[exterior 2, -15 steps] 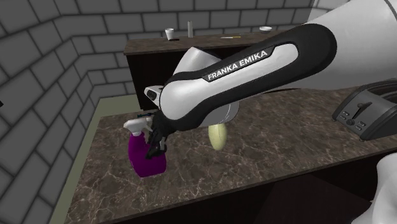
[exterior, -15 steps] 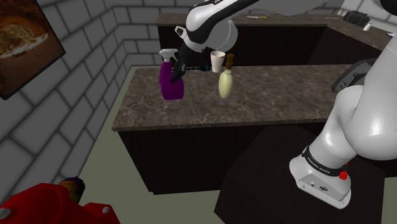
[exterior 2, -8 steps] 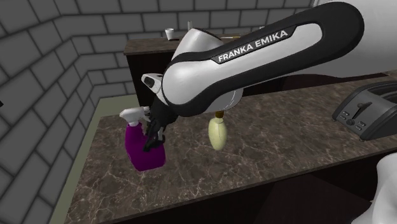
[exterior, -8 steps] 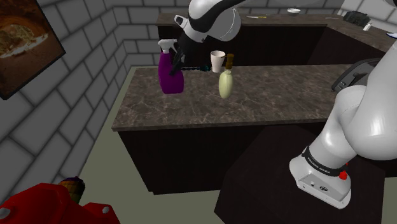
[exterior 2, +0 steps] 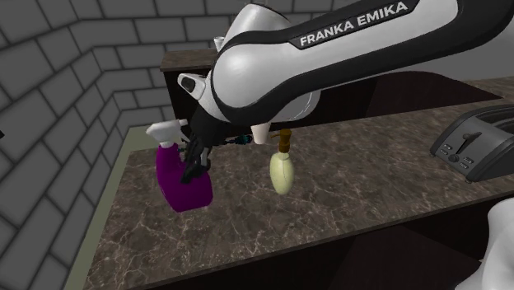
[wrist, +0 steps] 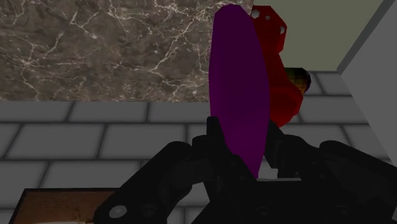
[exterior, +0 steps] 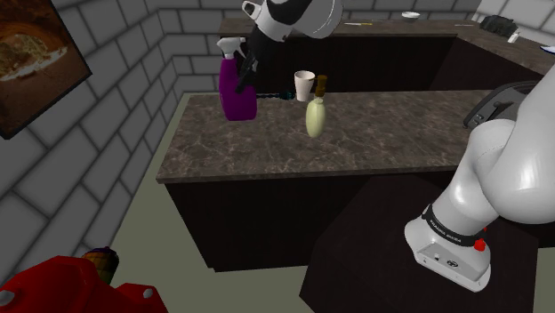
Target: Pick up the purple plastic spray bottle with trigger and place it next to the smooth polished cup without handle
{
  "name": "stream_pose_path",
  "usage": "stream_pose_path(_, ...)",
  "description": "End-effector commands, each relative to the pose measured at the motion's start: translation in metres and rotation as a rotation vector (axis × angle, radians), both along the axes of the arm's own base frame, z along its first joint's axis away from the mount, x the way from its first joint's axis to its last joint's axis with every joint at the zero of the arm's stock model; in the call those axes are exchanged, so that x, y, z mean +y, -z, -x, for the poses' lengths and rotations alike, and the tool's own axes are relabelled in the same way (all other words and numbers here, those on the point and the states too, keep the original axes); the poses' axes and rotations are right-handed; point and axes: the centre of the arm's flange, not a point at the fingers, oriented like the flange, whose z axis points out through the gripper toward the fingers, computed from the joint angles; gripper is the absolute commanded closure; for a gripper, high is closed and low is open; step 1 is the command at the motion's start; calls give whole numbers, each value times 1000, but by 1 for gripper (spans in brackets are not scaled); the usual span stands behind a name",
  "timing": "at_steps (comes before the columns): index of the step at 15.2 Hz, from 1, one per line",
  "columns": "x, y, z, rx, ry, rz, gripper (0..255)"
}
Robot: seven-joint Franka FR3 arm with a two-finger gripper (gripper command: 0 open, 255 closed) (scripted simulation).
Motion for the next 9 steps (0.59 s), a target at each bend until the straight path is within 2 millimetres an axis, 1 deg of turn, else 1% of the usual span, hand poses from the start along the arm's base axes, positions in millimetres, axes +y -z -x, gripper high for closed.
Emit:
stream_pose_path(1, -1, -10, -1, 0, 0, 0, 255)
stream_pose_path(9, -1, -53, -1, 0, 0, 0, 255)
